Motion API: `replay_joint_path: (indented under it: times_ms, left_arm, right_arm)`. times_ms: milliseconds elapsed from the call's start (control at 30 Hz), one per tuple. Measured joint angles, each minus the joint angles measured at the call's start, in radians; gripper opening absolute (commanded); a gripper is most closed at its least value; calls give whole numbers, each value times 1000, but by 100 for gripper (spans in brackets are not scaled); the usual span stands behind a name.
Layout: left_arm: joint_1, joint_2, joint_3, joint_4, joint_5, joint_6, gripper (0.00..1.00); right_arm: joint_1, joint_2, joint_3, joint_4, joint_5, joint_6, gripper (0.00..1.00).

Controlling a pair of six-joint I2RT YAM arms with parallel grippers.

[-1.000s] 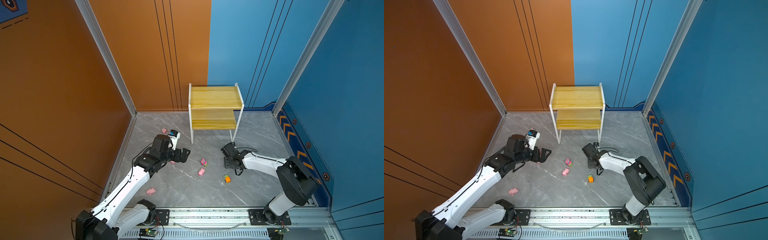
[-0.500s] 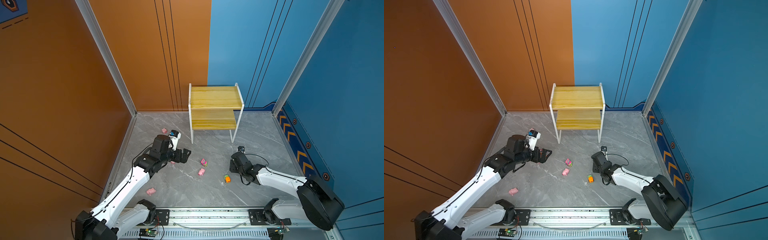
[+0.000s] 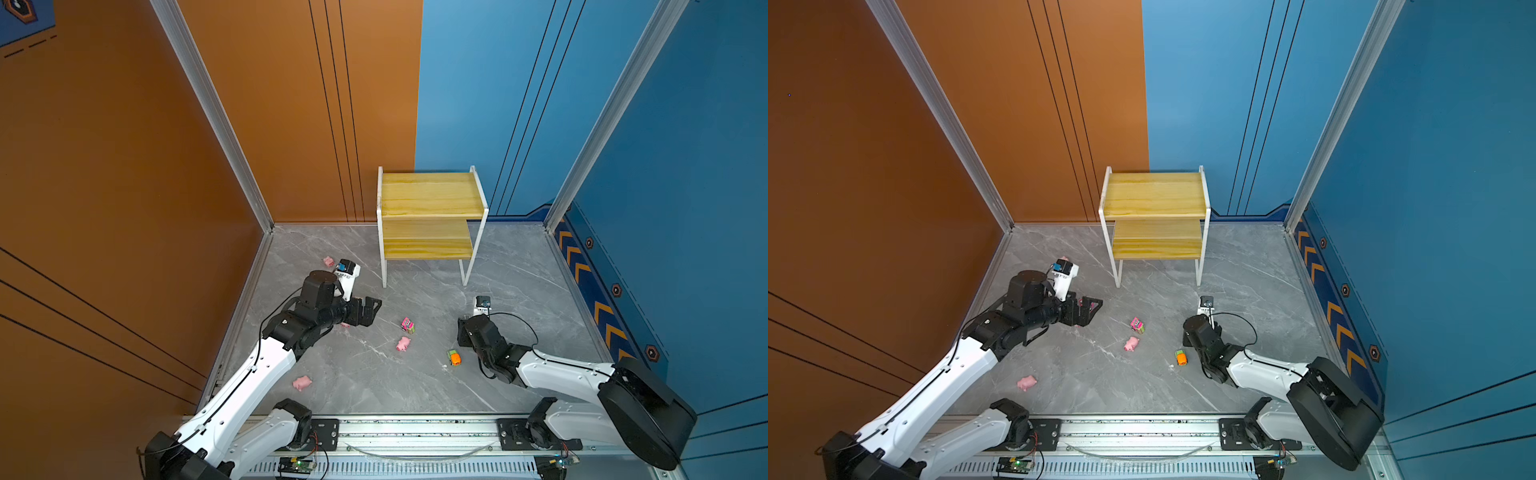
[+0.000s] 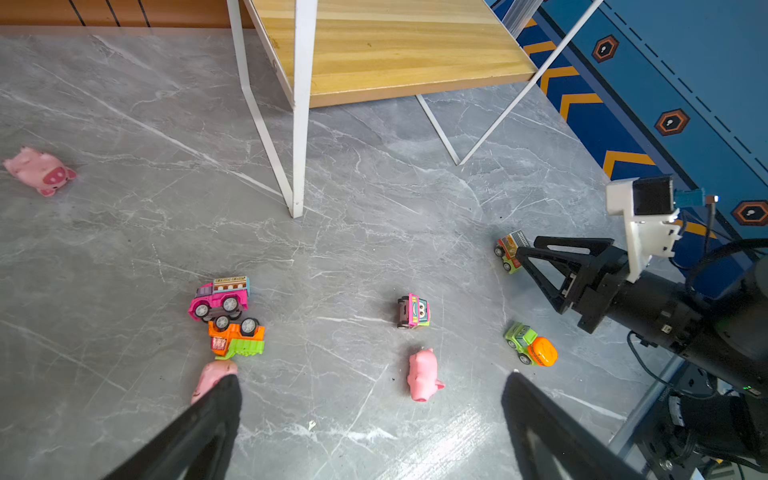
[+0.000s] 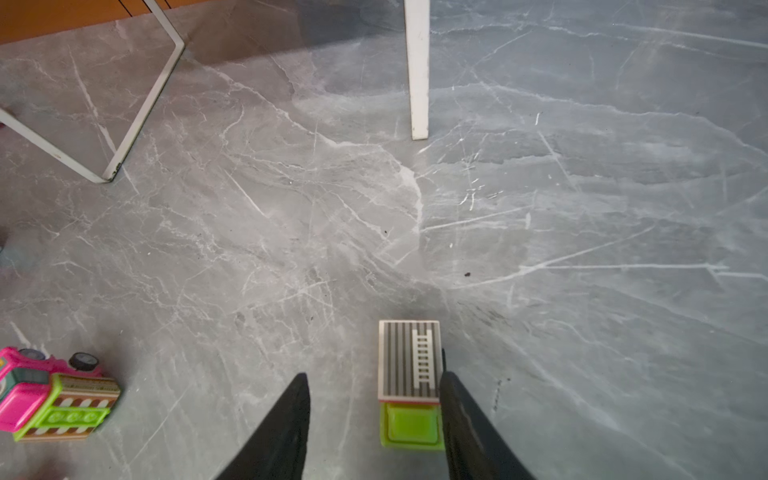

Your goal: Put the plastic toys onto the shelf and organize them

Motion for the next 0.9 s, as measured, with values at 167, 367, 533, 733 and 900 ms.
replay_joint_path:
  times_ms: [167, 367, 533, 733, 900]
  left_arm:
    - [-1, -3, -5, 1, 2, 0, 99]
    - [-5, -3, -8, 4, 3, 0, 99]
    - [-5, -3, -9, 7, 3, 0, 99]
    - [-5, -3, -9, 8, 3, 0, 99]
    - [-5, -3, -9, 14, 8, 0, 99]
  right_arm:
    - [5, 52, -4, 65, 23, -12, 50]
    - [5, 76, -8, 106, 42, -19, 49]
    - [6, 67, -26, 122, 53, -19, 50]
    - [7, -82, -77, 89, 63, -46, 54]
    - [-7, -272, -92, 52, 58, -80, 62]
